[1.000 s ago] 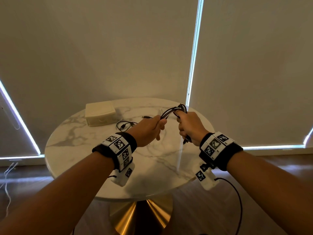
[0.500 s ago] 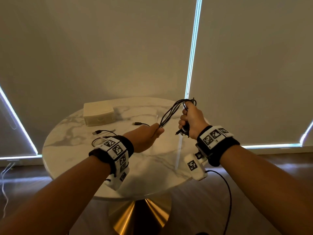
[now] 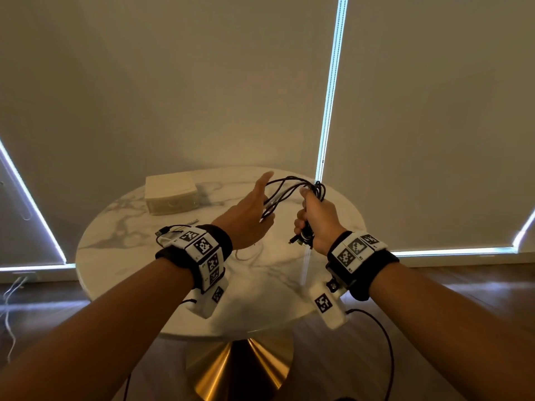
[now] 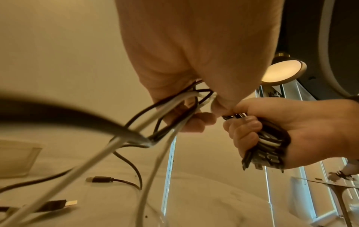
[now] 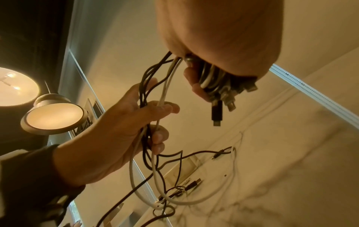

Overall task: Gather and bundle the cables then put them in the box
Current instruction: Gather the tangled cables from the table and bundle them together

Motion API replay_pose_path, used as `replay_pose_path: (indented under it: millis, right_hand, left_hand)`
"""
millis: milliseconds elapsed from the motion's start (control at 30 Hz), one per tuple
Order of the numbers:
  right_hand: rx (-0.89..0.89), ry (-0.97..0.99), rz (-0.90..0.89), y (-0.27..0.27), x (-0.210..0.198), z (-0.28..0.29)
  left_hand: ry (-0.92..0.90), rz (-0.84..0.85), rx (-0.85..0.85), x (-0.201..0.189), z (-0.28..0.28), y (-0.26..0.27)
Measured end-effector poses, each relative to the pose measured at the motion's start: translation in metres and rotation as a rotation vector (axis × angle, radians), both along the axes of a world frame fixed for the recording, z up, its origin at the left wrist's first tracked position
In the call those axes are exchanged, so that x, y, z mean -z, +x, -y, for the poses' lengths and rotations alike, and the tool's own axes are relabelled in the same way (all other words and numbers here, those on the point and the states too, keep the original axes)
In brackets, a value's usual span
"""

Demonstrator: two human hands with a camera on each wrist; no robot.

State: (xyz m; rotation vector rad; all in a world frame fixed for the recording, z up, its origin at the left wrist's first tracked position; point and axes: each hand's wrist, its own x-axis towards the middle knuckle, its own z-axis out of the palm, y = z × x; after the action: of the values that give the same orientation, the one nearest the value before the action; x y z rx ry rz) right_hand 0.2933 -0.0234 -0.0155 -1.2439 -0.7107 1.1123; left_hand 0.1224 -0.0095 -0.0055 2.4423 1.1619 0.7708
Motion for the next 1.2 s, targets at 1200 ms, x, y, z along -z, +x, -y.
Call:
replay_pose_path:
  millis: [1200]
  right_hand:
    - [0.017, 0.091, -0.035, 0.005, -0.015, 0.005]
  left_hand:
    - [-0.031, -0.155, -0.116, -0.006, 0.013, 0.003]
